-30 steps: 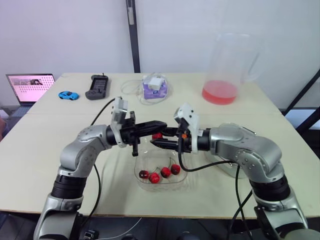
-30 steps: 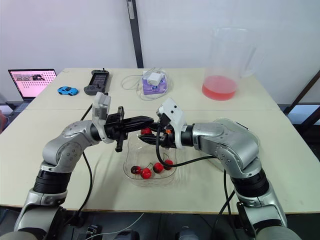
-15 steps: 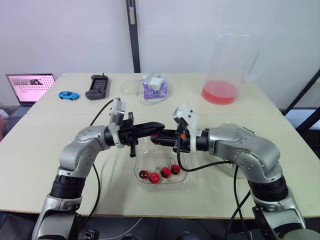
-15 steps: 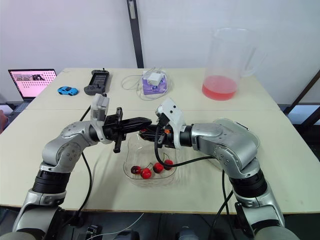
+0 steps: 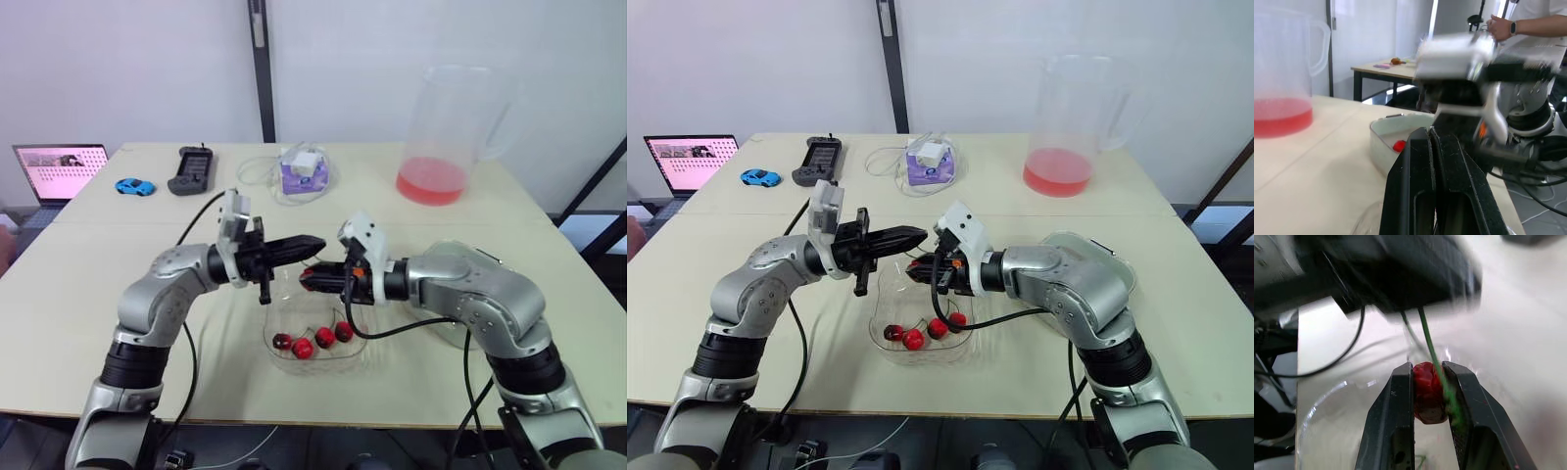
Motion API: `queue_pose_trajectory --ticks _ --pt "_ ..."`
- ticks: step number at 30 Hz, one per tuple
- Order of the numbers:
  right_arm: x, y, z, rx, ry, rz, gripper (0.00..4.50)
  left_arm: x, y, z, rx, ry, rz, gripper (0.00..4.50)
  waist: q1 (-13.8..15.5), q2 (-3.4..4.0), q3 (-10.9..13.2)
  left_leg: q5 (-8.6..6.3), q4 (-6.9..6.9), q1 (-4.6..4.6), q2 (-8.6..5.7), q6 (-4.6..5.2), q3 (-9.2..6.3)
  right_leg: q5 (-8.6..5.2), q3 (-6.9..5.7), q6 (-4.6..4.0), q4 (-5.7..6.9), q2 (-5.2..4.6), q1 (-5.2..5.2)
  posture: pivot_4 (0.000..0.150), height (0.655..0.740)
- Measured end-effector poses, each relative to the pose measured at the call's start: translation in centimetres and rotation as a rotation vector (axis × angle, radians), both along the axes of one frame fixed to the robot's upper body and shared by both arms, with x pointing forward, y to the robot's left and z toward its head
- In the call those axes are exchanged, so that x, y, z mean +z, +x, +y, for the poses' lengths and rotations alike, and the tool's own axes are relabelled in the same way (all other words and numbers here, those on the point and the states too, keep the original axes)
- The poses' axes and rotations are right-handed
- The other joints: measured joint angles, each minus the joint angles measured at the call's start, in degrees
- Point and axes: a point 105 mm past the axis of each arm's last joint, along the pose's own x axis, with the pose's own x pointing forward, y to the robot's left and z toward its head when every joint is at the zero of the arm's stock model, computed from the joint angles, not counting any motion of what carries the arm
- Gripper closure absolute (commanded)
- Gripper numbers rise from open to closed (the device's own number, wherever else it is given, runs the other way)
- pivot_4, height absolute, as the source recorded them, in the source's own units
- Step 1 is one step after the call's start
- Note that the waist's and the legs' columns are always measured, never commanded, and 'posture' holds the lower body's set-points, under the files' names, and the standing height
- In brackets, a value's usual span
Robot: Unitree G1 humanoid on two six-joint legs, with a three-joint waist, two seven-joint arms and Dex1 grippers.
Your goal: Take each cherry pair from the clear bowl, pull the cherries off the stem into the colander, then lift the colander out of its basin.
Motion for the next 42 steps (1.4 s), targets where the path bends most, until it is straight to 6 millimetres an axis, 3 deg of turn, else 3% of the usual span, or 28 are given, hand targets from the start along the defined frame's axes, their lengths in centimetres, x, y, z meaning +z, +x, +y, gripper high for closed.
queue_pose_trajectory --ticks 8,12,14,16,20,26,32,35,40,42 --pt "-1.2 0.0 -1.0 -0.024 -0.046 0.043 3.6 0.4 0.1 -0.1 0.003 0.008 0.003 4.5 -0.2 0.0 0.0 0.0 -0.02 0.0 0.0 0.01 0.0 0.0 0.01 0.0 0.0 0.02 -0.01 0.15 0.7332" --pt "0.4 -0.5 -2.1 -0.009 0.009 0.042 3.6 0.4 0.1 0.2 0.017 0.023 0.004 4.5 0.0 0.0 0.0 0.0 0.0 -0.01 0.0 0.01 0.0 0.0 0.0 0.0 0.0 -0.01 0.0 0.15 0.7332" --pt "2.2 -0.8 -4.1 -0.019 0.022 0.012 3.6 0.4 0.1 0.5 0.029 0.03 0.005 4.5 0.4 0.01 0.0 -0.01 0.0 -0.02 -0.02 0.01 0.01 0.0 0.0 0.0 -0.05 -0.04 0.02 0.15 0.7332" --pt "4.3 -1.0 -7.3 -0.072 -0.003 -0.03 3.6 0.4 0.1 0.7 0.039 0.03 0.004 4.5 0.7 0.0 0.0 -0.01 -0.01 -0.02 -0.02 0.02 0.02 0.0 -0.01 0.0 -0.14 -0.04 0.07 0.15 0.7332" --pt "6.3 -1.3 -11.9 -0.168 -0.086 -0.07 3.6 0.4 -0.1 0.6 0.038 0.023 0.008 4.5 1.0 0.0 0.0 -0.07 -0.01 0.02 0.01 0.12 0.05 0.0 0.01 0.0 -0.2 0.02 0.07 0.15 0.7332" --pt "4.8 -0.3 -18.9 -0.345 -0.256 -0.019 3.6 0.1 -0.1 0.7 0.04 0.021 0.029 4.5 1.1 0.01 0.0 -0.07 -0.01 0.04 0.01 0.13 0.13 0.0 0.07 0.0 -0.21 0.01 0.07 0.15 0.7332" --pt "2.0 0.3 -21.5 -0.4 -0.36 0.03 3.6 -0.2 -0.3 0.7 0.04 0.023 0.037 4.5 1.1 0.01 0.0 -0.07 0.0 0.04 0.01 0.11 0.14 0.0 0.09 0.0 -0.21 0.0 0.07 0.15 0.7332" --pt "1.0 0.4 -22.5 -0.429 -0.383 0.061 2.7 -0.4 -0.4 0.8 0.044 0.027 0.042 4.5 1.2 0.01 0.0 -0.06 0.0 0.03 0.0 0.1 0.15 0.0 0.1 0.0 -0.21 -0.01 0.07 0.15 0.7332" --pt "1.2 0.4 -23.0 -0.442 -0.378 0.066 0.24 -0.2 -0.6 0.8 0.041 0.02 0.038 4.5 1.2 0.02 0.0 -0.06 0.0 0.04 0.0 0.1 0.15 0.0 0.1 0.0 -0.21 -0.01 0.07 0.15 0.7332" --pt "2.1 0.1 -23.1 -0.438 -0.362 0.058 0.11 -0.2 -0.5 0.9 0.047 0.025 0.038 4.5 1.2 0.05 0.0 -0.06 0.0 0.04 0.0 0.1 0.15 0.0 0.1 0.0 -0.21 0.0 0.07 0.15 0.7332"
